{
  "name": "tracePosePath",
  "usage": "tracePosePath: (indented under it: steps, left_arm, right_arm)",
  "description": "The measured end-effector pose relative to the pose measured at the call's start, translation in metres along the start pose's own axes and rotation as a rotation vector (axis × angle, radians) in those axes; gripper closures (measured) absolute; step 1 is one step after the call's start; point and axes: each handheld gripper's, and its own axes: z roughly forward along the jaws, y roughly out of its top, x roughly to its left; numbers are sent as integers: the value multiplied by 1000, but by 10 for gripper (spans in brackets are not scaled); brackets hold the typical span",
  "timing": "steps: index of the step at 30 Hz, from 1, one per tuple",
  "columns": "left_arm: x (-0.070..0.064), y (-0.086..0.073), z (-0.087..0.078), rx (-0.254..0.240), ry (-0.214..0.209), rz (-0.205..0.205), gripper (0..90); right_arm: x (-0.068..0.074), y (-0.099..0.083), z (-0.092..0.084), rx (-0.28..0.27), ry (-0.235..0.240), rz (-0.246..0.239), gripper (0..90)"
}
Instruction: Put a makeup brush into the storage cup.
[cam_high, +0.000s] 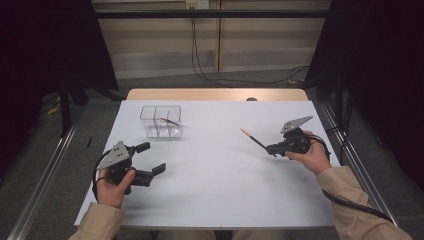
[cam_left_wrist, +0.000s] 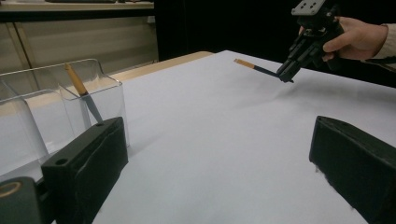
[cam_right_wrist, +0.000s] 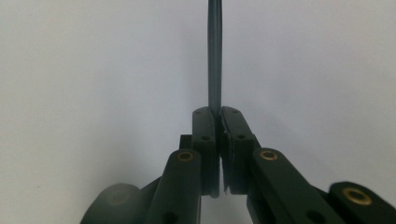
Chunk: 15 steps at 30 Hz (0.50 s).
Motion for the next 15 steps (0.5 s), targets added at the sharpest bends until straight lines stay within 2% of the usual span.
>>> tracePosePath:
  steps: [15]
  left_arm:
    - [0, 0, 0, 1, 2, 2, 42]
  right_arm:
    - [12, -5, -2, -163, 16, 29, 850]
